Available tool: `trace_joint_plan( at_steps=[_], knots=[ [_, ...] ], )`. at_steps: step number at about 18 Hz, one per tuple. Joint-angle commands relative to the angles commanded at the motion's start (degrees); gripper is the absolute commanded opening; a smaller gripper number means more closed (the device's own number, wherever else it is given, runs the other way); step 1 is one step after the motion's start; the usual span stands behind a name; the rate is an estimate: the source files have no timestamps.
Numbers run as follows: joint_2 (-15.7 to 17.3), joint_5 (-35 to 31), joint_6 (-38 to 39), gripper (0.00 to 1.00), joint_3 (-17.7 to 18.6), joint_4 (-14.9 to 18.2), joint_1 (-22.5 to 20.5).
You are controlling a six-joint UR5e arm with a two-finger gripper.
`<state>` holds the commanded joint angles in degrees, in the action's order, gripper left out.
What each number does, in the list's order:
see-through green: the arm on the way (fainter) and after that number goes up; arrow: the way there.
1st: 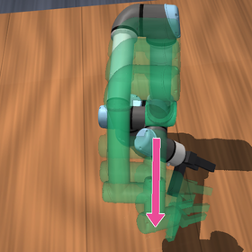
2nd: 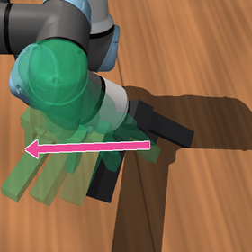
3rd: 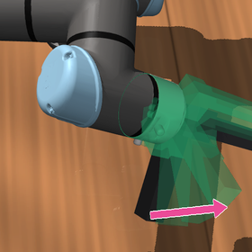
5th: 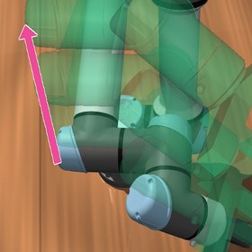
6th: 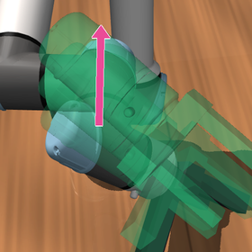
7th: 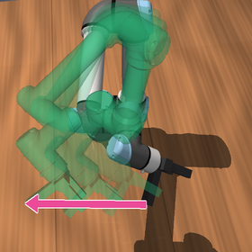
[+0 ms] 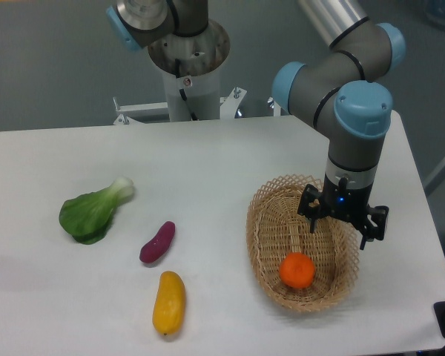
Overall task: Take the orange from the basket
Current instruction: 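Lower the open gripper into the basket toward the orange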
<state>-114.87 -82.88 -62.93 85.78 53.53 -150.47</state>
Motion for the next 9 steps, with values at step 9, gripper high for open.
trace_joint_plan(
  at_steps=[9],
  knots=[
    [-0.4,0.3,2.2,1.0,0.3,-0.1,0.1]
  ],
)
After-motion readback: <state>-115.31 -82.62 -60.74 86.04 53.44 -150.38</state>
